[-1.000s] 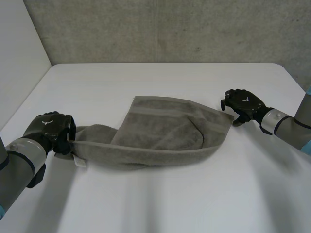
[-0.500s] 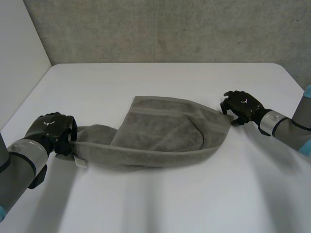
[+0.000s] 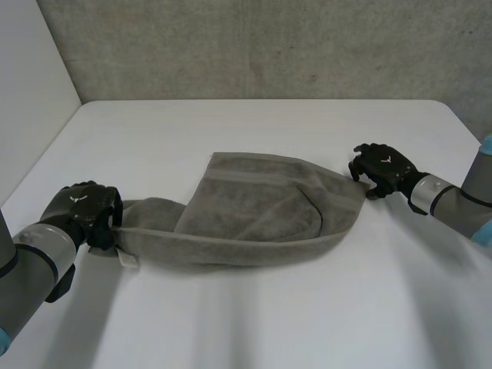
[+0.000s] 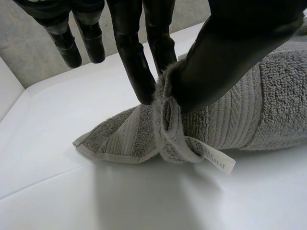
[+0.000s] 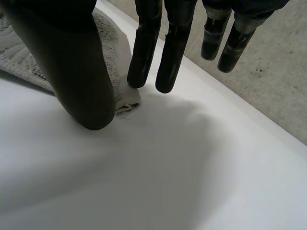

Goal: Fold the towel.

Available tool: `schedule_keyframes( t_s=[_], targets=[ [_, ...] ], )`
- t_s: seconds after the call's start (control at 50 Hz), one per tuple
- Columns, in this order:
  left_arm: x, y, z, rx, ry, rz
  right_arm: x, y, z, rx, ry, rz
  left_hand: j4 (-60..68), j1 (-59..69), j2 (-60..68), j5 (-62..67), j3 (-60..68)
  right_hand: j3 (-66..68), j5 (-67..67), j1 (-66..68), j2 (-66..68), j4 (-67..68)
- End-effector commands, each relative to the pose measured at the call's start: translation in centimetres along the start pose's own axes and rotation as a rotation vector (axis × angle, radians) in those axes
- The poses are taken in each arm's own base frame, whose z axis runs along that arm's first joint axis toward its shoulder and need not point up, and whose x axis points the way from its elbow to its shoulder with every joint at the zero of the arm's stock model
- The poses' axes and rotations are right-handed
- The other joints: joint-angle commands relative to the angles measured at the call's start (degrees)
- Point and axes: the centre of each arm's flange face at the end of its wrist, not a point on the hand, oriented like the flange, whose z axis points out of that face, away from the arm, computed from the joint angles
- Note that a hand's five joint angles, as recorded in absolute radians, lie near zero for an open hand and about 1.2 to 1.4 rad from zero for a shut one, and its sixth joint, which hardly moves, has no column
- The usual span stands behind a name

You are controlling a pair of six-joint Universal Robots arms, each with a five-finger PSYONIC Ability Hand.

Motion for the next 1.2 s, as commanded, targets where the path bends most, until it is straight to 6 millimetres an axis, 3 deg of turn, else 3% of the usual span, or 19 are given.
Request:
schedule_keyframes(
  t_s=[0.02, 0.12, 0.2, 0.34, 0.56, 0.7, 0.72, 0.74, 0.76, 0.84, 1.2],
  targets=[
    [0.1, 0.0, 0.0, 0.002, 0.003, 0.001, -0.3, 0.0, 0.1, 0.001, -0.009, 0.001, -2.9, -1.0, -0.8, -1.1, -2.5, -0.4, 16.4, 14.9, 15.0, -3.4],
    [0.2, 0.1, 0.0, -0.002, 0.011, 0.001, -0.6, -0.4, 0.1, 0.005, -0.022, 0.000, -2.9, -1.0, -0.8, -1.1, -2.5, -0.4, 27.5, 26.0, 26.1, -3.4],
    [0.2, 0.5, 0.3, -0.017, 0.014, 0.001, -0.5, -1.1, -0.1, 0.007, -0.026, 0.001, -2.9, -1.0, -0.8, -1.1, -2.5, -0.4, 27.5, 26.0, 26.1, -3.4],
    [0.2, 0.4, 0.2, -0.015, 0.014, 0.001, 0.2, -5.0, -1.2, 0.051, -0.014, -0.036, -2.9, -1.0, -0.8, -1.1, -2.5, -0.4, 27.5, 26.0, 26.1, -3.4],
    [0.3, 0.1, 0.0, -0.004, 0.017, 0.003, -0.2, -6.5, -2.0, 0.070, -0.032, -0.035, -2.9, -1.2, -0.9, -1.2, -2.5, -0.4, 27.5, 26.0, 26.1, -3.4],
    [0.3, 0.1, 0.0, -0.002, 0.018, 0.001, -0.5, -6.2, -2.3, 0.054, -0.033, -0.026, -2.9, -1.3, -1.1, -1.4, -2.5, -0.4, 27.5, 26.0, 26.1, -3.4],
    [0.3, 0.1, 0.0, -0.002, 0.018, 0.001, -0.6, -5.9, -2.4, 0.046, -0.029, -0.021, -2.9, -1.3, -1.1, -1.4, -2.5, -0.4, 1.3, -0.3, -0.1, -3.4],
    [0.3, 0.1, 0.0, -0.001, 0.017, 0.001, -0.6, -5.9, -2.4, 0.046, -0.029, -0.021, -2.9, -1.3, -1.1, -1.4, -2.5, -0.4, 1.0, -0.5, -0.4, -3.4],
    [0.3, 0.1, 0.0, -0.001, 0.017, 0.001, -0.5, -5.6, -2.4, 0.039, -0.025, -0.014, -2.9, -1.3, -1.1, -1.4, -2.5, -0.4, -9.8, -11.4, -11.2, -3.4],
    [0.3, 0.3, 0.0, -0.007, 0.019, 0.000, -0.6, -4.8, -2.4, 0.006, -0.015, 0.016, -2.9, -1.5, -1.3, -1.6, -2.5, -0.4, -16.3, -17.8, -17.7, -3.4],
    [0.5, 0.5, 0.0, -0.013, 0.033, -0.004, -1.2, -2.2, -1.4, -0.051, -0.035, 0.312, -2.9, -1.5, -1.3, -1.6, -2.5, -0.4, -12.3, -13.8, -13.7, -3.4]
  ],
)
